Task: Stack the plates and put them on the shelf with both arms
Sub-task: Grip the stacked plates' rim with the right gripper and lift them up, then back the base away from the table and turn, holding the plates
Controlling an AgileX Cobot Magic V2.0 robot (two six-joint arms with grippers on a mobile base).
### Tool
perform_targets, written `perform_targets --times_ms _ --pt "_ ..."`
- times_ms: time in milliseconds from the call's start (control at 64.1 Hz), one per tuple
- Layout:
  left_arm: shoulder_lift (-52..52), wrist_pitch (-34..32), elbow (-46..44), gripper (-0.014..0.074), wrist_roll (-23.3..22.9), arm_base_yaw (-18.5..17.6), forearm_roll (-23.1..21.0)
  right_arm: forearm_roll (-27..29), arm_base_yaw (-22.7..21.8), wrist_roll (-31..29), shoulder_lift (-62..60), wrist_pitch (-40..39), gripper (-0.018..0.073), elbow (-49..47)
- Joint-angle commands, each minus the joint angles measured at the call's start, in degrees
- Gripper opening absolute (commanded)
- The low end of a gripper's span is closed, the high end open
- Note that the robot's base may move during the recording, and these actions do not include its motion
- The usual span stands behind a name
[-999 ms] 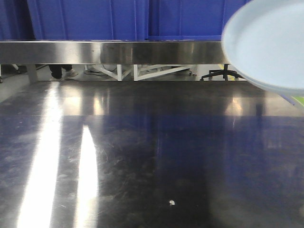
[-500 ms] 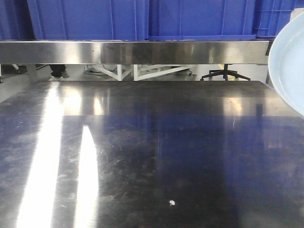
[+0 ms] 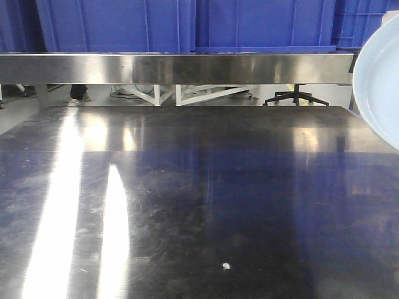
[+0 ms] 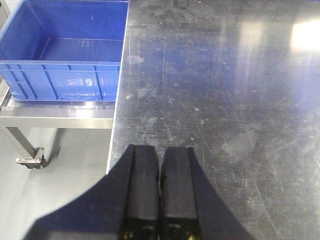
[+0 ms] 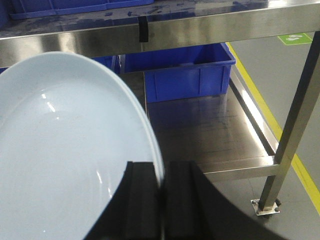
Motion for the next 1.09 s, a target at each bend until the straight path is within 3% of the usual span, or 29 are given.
perform_targets --times_ms 0,1077 --pt "-0.2 -4.51 -1.66 0.0082 -0.43 0.13 0.19 -0.28 -0.29 -0.17 0.11 -6.23 0.0048 -1.73" --pt "-0.2 -4.51 -1.66 0.0082 -0.43 0.13 0.19 -0.28 -0.29 -0.17 0.11 -6.23 0.0048 -1.73"
